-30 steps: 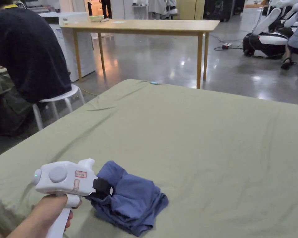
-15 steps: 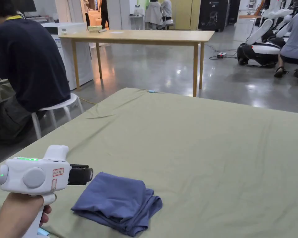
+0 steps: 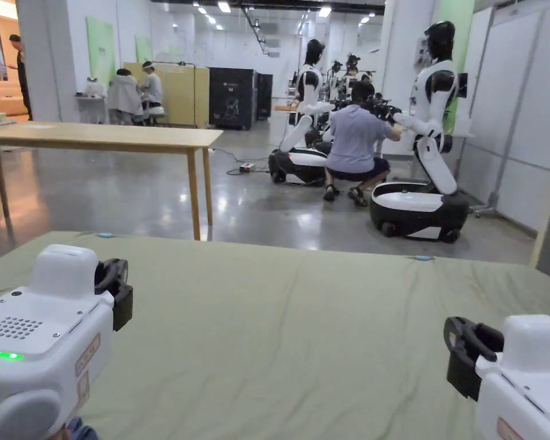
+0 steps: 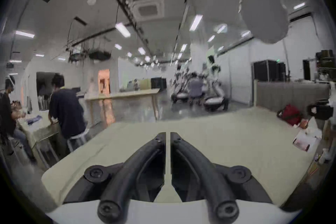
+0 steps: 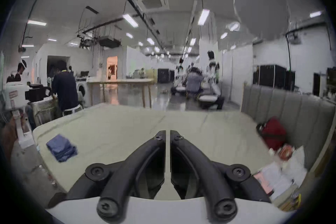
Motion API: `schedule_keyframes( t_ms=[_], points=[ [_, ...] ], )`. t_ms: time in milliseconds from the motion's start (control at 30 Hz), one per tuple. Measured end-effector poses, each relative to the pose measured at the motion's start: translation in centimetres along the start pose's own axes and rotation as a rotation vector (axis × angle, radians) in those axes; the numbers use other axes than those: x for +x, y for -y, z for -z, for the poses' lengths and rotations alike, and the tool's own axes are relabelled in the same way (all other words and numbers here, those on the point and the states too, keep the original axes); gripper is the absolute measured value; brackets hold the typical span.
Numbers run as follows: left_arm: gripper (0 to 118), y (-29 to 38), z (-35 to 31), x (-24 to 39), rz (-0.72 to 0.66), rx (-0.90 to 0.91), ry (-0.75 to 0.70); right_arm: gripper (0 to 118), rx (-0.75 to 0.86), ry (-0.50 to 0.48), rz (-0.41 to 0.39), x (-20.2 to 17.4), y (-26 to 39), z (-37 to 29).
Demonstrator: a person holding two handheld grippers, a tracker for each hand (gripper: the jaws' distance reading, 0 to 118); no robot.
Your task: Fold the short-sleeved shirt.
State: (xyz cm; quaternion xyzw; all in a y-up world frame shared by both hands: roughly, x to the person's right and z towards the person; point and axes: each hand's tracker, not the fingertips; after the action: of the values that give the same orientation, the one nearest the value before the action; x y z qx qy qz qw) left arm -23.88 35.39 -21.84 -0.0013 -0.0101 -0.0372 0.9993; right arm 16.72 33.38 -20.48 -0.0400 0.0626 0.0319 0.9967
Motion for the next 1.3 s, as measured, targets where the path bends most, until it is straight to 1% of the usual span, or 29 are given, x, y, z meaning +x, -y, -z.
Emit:
schedule_keyframes(
  t_ms=[33,100,167,267,500,700,733,767,867,900,933,967,1000,1033,1067,1100,1133,1167,1200,1233,1300],
  points=[
    [3,-0.9,0.3,1.6,0.005,0.015,0.015,6,0.019,-0.002,-0.005,0.5,-0.7,0.4],
    [4,-1.9,1.0,4.0,0.017,0.022,0.026,6,0.017,0.033,-0.033,1.1,-1.6,1.9],
    [3,-2.5,2.2,5.8,0.042,0.016,0.017,6,0.012,0.056,-0.027,1.7,-2.5,3.0],
    [3,-2.3,3.1,6.7,0.040,-0.015,0.016,6,0.027,0.071,-0.001,2.4,-3.2,3.2],
    [3,-1.8,3.1,6.7,0.047,-0.045,-0.007,6,0.055,0.063,0.008,2.5,-3.2,2.7],
    [15,-2.3,3.1,6.5,0.030,-0.042,-0.004,6,0.042,0.056,0.010,2.1,-3.1,2.7],
    [19,-2.3,3.1,6.4,0.029,-0.041,-0.004,7,0.040,0.056,0.011,2.0,-3.1,2.7],
    [20,-2.4,3.1,6.4,0.028,-0.043,0.000,10,0.037,0.058,0.011,2.0,-3.1,2.7],
    [20,-2.3,2.9,6.5,0.027,-0.041,0.003,26,0.031,0.063,0.010,1.8,-3.2,2.7],
    [29,-2.3,2.8,6.5,0.025,-0.038,0.004,31,0.029,0.062,0.013,1.8,-3.3,2.6],
    [45,-2.3,2.6,6.6,0.020,-0.037,0.006,35,0.025,0.056,0.017,1.8,-3.3,2.6],
    [67,-2.2,2.5,6.5,0.015,-0.035,0.007,40,0.023,0.054,0.019,1.8,-3.3,2.6],
    [89,-2.2,2.5,6.5,0.010,-0.036,0.011,52,0.022,0.053,0.020,1.7,-3.3,2.7],
    [92,-2.1,2.4,6.5,0.007,-0.032,0.012,64,0.023,0.053,0.020,1.7,-3.3,2.7],
    [92,-2.1,2.2,6.6,0.006,-0.026,0.010,79,0.024,0.054,0.019,1.6,-3.3,2.7],
    [95,-2.1,2.2,6.6,0.008,-0.028,0.009,98,0.024,0.051,0.018,1.5,-3.3,2.7],
    [102,-2.1,2.3,6.6,0.009,-0.031,0.009,111,0.023,0.048,0.017,1.3,-3.4,2.7],
    [112,-2.0,2.4,6.6,0.010,-0.038,0.007,118,0.022,0.039,0.017,1.2,-3.3,2.7],
    [118,-1.9,2.3,6.7,0.009,-0.042,0.005,118,0.034,0.006,0.014,1.1,-3.2,2.6],
    [118,-1.7,2.2,6.7,0.010,-0.038,0.004,118,0.037,0.013,0.017,1.1,-3.2,2.6],
    [118,-1.8,2.2,6.7,0.010,-0.019,-0.001,118,0.041,-0.006,0.016,0.8,-3.4,2.7]
  ],
)
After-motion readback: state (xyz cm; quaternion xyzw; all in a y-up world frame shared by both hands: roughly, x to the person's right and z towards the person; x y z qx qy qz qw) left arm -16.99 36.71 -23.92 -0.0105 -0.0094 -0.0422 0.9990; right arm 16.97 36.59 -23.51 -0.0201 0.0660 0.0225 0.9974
